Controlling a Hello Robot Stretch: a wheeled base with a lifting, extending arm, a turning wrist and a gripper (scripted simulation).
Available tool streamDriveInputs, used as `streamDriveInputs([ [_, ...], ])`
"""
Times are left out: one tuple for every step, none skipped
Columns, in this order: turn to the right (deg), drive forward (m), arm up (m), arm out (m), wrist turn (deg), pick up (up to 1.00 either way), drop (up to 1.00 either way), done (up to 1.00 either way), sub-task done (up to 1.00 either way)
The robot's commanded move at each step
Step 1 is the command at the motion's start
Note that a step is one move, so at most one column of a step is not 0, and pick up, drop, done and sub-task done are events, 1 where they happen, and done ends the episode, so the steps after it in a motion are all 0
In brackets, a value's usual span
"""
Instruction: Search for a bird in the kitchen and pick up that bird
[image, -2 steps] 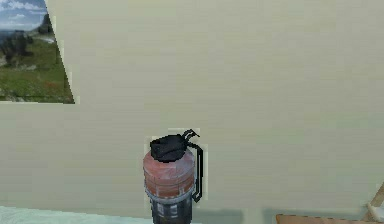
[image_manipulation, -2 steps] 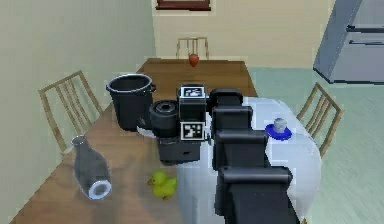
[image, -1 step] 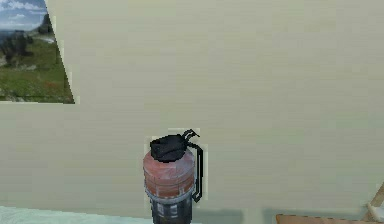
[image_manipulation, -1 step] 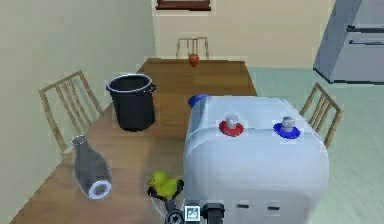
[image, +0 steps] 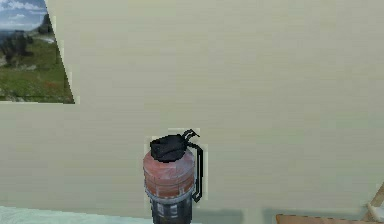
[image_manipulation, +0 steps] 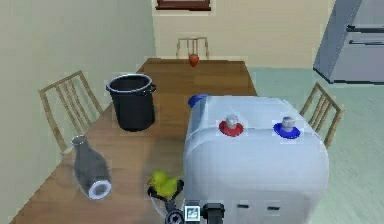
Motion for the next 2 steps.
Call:
streamDriveInputs([
  [0.0, 0.00, 0.10, 0.00, 0.0, 0.00, 0.00, 0.00, 0.00],
  [0.0, 0.00, 0.00, 0.00, 0.0, 0.00, 0.00, 1.00, 0.00],
])
